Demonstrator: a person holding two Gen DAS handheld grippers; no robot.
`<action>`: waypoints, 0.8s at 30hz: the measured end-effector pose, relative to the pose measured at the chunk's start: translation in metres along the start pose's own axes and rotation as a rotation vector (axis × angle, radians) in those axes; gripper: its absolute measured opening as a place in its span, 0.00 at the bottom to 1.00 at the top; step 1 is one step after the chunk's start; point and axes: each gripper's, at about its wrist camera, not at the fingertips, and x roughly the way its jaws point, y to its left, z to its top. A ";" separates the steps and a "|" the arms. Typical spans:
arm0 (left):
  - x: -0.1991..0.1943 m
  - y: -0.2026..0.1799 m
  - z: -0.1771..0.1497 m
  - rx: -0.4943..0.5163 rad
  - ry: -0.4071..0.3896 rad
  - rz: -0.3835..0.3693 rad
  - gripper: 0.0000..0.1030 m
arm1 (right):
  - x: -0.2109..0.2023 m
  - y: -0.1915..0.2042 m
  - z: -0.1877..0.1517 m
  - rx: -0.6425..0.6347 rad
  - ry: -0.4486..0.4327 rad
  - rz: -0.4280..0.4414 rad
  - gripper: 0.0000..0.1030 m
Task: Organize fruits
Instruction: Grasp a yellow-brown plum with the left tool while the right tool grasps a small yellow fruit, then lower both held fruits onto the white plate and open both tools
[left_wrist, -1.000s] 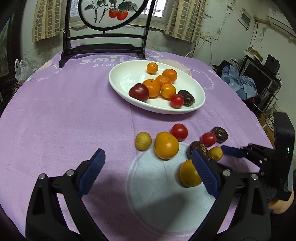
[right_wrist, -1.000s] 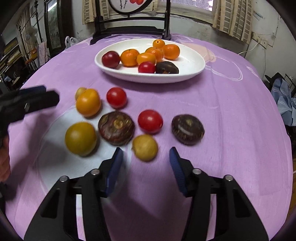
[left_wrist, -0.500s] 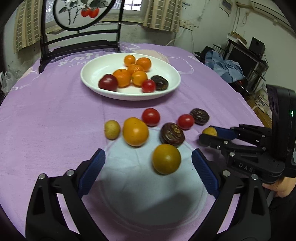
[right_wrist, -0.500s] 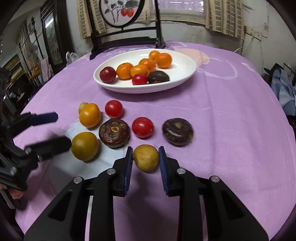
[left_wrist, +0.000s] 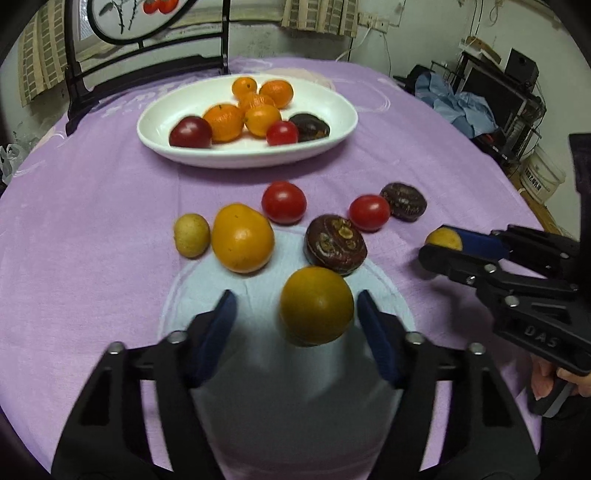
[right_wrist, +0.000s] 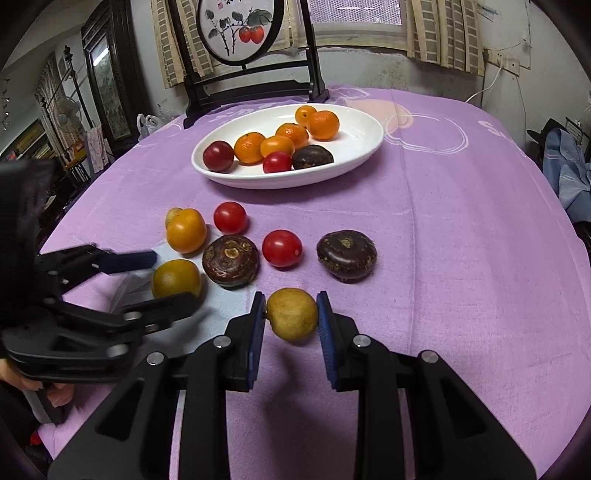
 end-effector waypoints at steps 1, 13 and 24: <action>0.000 -0.003 0.000 0.013 -0.015 0.019 0.55 | -0.001 0.000 0.000 0.000 -0.001 0.003 0.27; -0.016 -0.009 -0.003 0.024 -0.026 -0.009 0.38 | -0.004 0.002 -0.001 -0.006 -0.010 0.016 0.27; -0.047 0.018 0.005 -0.025 -0.076 0.001 0.38 | -0.008 0.013 -0.002 -0.028 -0.011 0.047 0.27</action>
